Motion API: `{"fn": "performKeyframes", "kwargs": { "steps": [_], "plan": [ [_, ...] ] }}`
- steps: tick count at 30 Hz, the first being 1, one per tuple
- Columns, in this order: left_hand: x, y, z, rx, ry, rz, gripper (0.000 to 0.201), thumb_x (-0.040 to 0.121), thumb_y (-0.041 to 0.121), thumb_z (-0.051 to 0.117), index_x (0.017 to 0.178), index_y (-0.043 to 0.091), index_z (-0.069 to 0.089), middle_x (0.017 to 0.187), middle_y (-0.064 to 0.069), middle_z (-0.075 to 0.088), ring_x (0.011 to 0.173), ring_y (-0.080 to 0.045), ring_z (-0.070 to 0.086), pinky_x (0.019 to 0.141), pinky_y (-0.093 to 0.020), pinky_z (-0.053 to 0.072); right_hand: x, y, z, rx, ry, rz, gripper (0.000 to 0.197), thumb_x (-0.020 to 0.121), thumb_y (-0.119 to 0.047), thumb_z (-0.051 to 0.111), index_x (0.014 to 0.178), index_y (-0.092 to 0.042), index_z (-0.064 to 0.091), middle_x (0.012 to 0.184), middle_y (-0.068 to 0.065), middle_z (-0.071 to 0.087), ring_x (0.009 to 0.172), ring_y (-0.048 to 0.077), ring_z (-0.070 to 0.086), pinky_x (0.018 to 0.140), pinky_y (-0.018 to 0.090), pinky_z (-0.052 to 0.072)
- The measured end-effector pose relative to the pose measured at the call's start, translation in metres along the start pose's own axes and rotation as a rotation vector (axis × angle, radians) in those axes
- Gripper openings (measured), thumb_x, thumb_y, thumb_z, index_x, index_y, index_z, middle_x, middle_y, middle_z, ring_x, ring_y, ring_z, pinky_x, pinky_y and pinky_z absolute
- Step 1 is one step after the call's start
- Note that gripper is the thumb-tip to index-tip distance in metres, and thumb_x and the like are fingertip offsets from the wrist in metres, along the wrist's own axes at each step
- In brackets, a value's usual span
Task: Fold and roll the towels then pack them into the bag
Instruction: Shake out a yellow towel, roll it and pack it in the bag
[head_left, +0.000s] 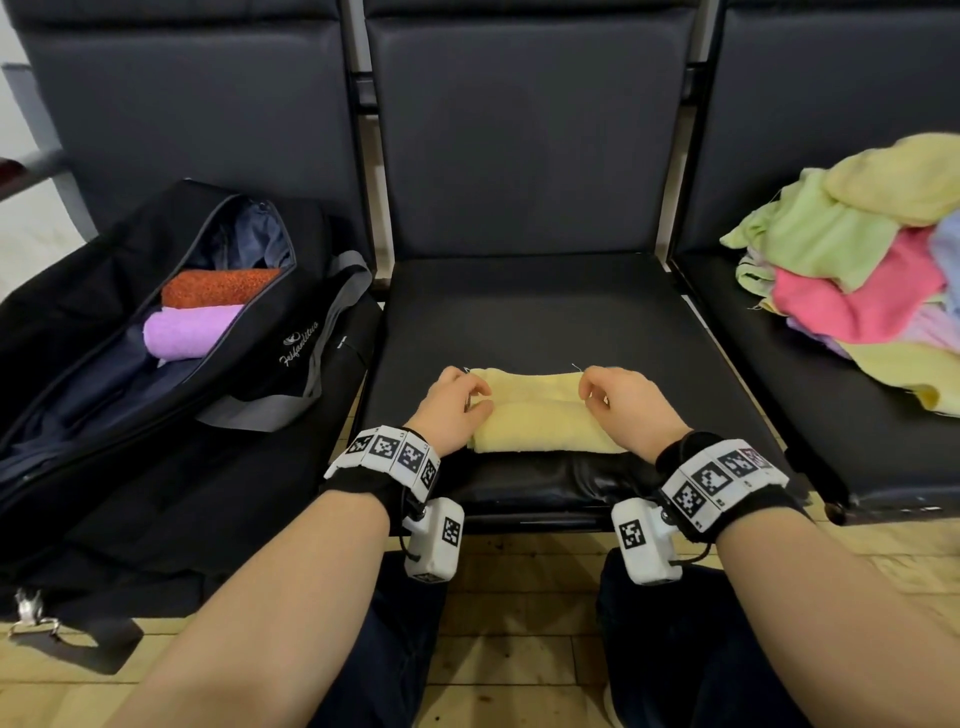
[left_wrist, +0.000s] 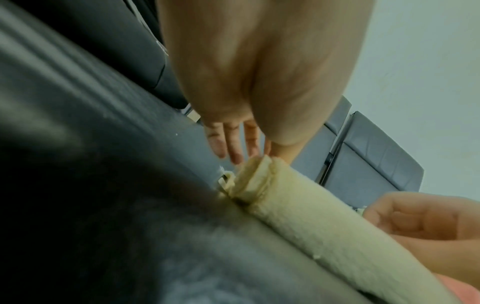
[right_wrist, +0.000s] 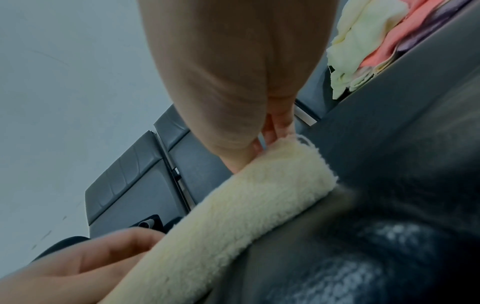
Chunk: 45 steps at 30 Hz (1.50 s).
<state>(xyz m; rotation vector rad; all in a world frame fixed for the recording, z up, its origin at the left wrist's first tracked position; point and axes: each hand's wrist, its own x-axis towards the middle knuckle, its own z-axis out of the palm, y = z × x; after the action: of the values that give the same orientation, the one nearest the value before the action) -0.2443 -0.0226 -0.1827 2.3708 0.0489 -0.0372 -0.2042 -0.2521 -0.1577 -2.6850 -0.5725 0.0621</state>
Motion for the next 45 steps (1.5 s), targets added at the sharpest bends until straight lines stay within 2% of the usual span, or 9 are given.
{"fn": "performKeyframes", "kwargs": {
  "steps": [5, 8, 11, 16, 22, 29, 33, 39, 45],
  "plan": [
    [-0.004, 0.003, -0.005, -0.008, 0.042, 0.079, 0.01, 0.089, 0.029, 0.064, 0.09, 0.019, 0.065, 0.093, 0.006, 0.058, 0.089, -0.014, 0.058, 0.087, -0.033, 0.05, -0.011, -0.008, -0.013, 0.012, -0.04, 0.109, 0.022, 0.085, -0.019, 0.052, 0.1, -0.019, 0.068, 0.094, 0.002, 0.067, 0.092, 0.026, 0.062, 0.085, 0.033, 0.05],
    [-0.007, 0.004, -0.008, 0.069, -0.112, 0.03, 0.039, 0.082, 0.044, 0.069, 0.112, 0.021, 0.062, 0.109, 0.006, 0.052, 0.101, -0.013, 0.053, 0.093, -0.029, 0.045, -0.013, -0.011, -0.016, -0.055, -0.215, 0.147, 0.037, 0.082, -0.031, 0.06, 0.118, -0.021, 0.061, 0.113, 0.004, 0.062, 0.104, 0.027, 0.059, 0.086, 0.033, 0.048],
    [-0.01, 0.004, -0.008, 0.182, -0.228, 0.034, 0.061, 0.081, 0.035, 0.073, 0.133, 0.019, 0.047, 0.126, 0.003, 0.044, 0.115, -0.016, 0.046, 0.099, -0.028, 0.038, -0.012, -0.008, -0.011, -0.05, -0.371, 0.141, 0.043, 0.077, -0.02, 0.061, 0.12, -0.016, 0.054, 0.114, 0.004, 0.056, 0.103, 0.025, 0.058, 0.082, 0.034, 0.05],
    [-0.007, 0.003, -0.008, 0.116, -0.189, -0.017, 0.062, 0.085, 0.028, 0.07, 0.138, 0.017, 0.04, 0.134, -0.003, 0.044, 0.121, -0.021, 0.046, 0.096, -0.025, 0.036, -0.009, -0.002, -0.004, 0.035, -0.335, 0.085, 0.045, 0.082, 0.005, 0.046, 0.123, -0.011, 0.056, 0.125, 0.007, 0.04, 0.111, 0.029, 0.051, 0.096, 0.027, 0.039],
    [-0.001, -0.004, -0.01, -0.132, -0.09, -0.105, 0.058, 0.09, 0.028, 0.062, 0.139, 0.018, 0.033, 0.131, -0.006, 0.048, 0.113, -0.023, 0.054, 0.098, -0.036, 0.045, -0.007, 0.006, -0.003, 0.109, -0.273, 0.093, 0.026, 0.092, -0.013, 0.058, 0.111, -0.016, 0.041, 0.11, 0.01, 0.056, 0.093, 0.023, 0.054, 0.073, 0.028, 0.037],
    [0.001, -0.001, -0.015, -0.142, -0.108, -0.182, 0.023, 0.095, 0.027, 0.049, 0.117, 0.021, 0.054, 0.11, -0.006, 0.054, 0.097, -0.022, 0.053, 0.081, -0.035, 0.049, -0.007, 0.004, -0.004, 0.192, -0.287, 0.106, 0.042, 0.102, -0.026, 0.042, 0.143, -0.019, 0.038, 0.14, 0.007, 0.043, 0.127, 0.024, 0.042, 0.1, 0.028, 0.03],
    [0.001, 0.004, -0.014, -0.17, -0.108, -0.228, 0.014, 0.095, 0.025, 0.047, 0.103, 0.017, 0.055, 0.087, 0.0, 0.051, 0.071, -0.015, 0.051, 0.056, -0.024, 0.041, -0.005, 0.005, 0.001, 0.261, -0.264, 0.204, 0.033, 0.098, -0.038, 0.038, 0.13, -0.03, 0.035, 0.121, 0.004, 0.051, 0.116, 0.03, 0.047, 0.1, 0.041, 0.037],
    [0.002, 0.006, -0.015, -0.065, -0.146, -0.298, 0.019, 0.093, 0.032, 0.046, 0.099, 0.016, 0.055, 0.104, -0.005, 0.056, 0.092, -0.02, 0.052, 0.077, -0.031, 0.04, 0.0, -0.001, 0.002, 0.292, -0.205, 0.265, 0.021, 0.096, -0.04, 0.04, 0.104, -0.02, 0.039, 0.09, 0.002, 0.054, 0.084, 0.021, 0.054, 0.075, 0.038, 0.042],
    [-0.001, 0.001, -0.006, 0.076, 0.082, -0.043, 0.019, 0.093, 0.025, 0.055, 0.109, 0.017, 0.06, 0.117, -0.003, 0.051, 0.11, -0.021, 0.049, 0.1, -0.037, 0.038, 0.003, 0.002, 0.008, 0.201, -0.034, 0.136, 0.02, 0.092, -0.034, 0.056, 0.107, -0.023, 0.05, 0.114, -0.001, 0.044, 0.107, 0.021, 0.047, 0.098, 0.046, 0.039]
  ]
}}
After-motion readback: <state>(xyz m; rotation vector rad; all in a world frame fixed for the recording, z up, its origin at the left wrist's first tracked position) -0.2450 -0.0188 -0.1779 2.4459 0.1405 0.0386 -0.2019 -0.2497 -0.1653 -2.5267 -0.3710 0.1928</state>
